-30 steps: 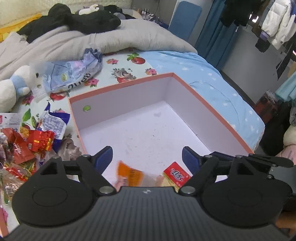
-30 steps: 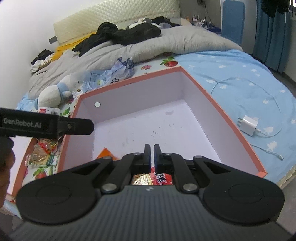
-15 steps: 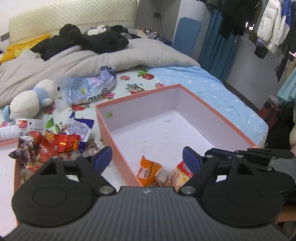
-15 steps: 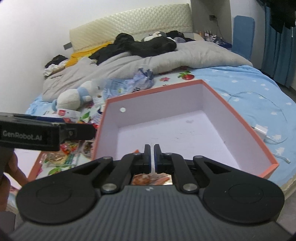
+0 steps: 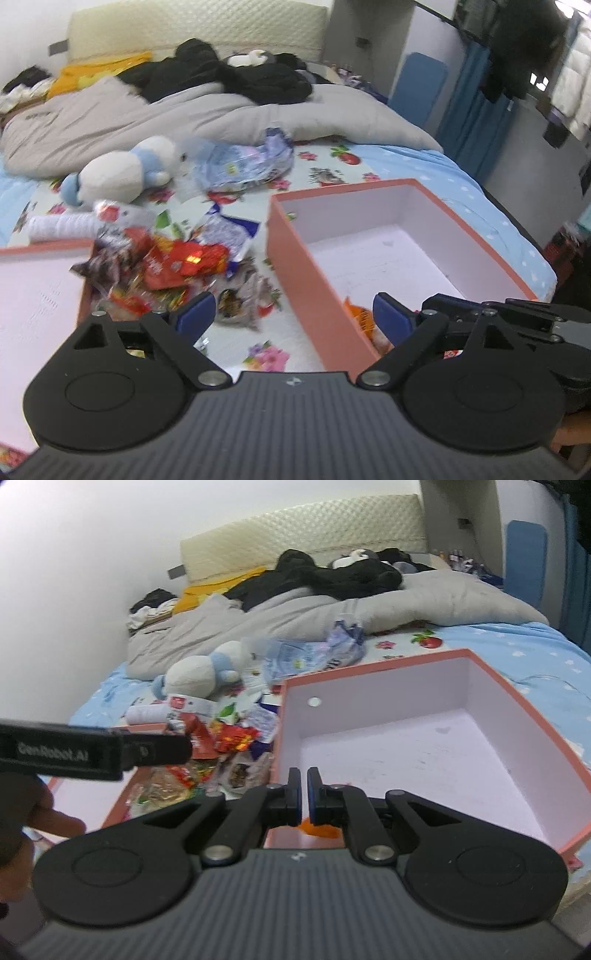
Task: Organize snacks
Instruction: 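Withdraw the right tool from the deep box back toward the pile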
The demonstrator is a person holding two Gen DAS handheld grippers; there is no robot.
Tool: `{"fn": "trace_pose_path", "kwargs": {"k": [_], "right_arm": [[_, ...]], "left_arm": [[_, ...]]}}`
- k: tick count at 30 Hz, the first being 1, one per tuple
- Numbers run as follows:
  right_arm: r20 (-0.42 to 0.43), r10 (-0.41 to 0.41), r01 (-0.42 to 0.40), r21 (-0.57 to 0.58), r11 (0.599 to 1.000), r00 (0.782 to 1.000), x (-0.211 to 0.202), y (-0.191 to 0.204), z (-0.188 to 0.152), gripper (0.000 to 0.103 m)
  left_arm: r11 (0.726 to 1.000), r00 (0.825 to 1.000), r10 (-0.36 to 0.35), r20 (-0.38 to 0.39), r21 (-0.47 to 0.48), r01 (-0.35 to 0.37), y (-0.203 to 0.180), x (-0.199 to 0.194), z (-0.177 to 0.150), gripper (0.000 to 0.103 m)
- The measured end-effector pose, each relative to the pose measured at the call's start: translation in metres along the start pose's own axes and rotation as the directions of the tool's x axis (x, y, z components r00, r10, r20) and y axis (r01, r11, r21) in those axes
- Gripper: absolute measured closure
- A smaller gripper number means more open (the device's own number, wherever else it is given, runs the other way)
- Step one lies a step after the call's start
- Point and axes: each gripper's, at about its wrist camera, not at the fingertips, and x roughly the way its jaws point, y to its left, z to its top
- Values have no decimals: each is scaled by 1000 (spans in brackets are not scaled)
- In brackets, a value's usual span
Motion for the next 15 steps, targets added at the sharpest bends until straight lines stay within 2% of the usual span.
{"fn": "trace_pose_path", "kwargs": {"k": [4, 12, 15], "right_arm": [[-4, 40, -41, -22, 999, 999, 2, 19, -4, 95], [-15, 106, -107, -59, 993, 994, -3, 57, -17, 95], [-15, 123, -123, -69, 990, 992, -9, 67, -24, 95]], "left_arm": [[999, 1000, 21, 12, -49, -21, 24, -14, -15, 9], [992, 1000, 21, -23, -121, -24, 59, -32, -44, 7], [988, 999, 48, -20, -144, -51, 68, -41, -59, 8]]}}
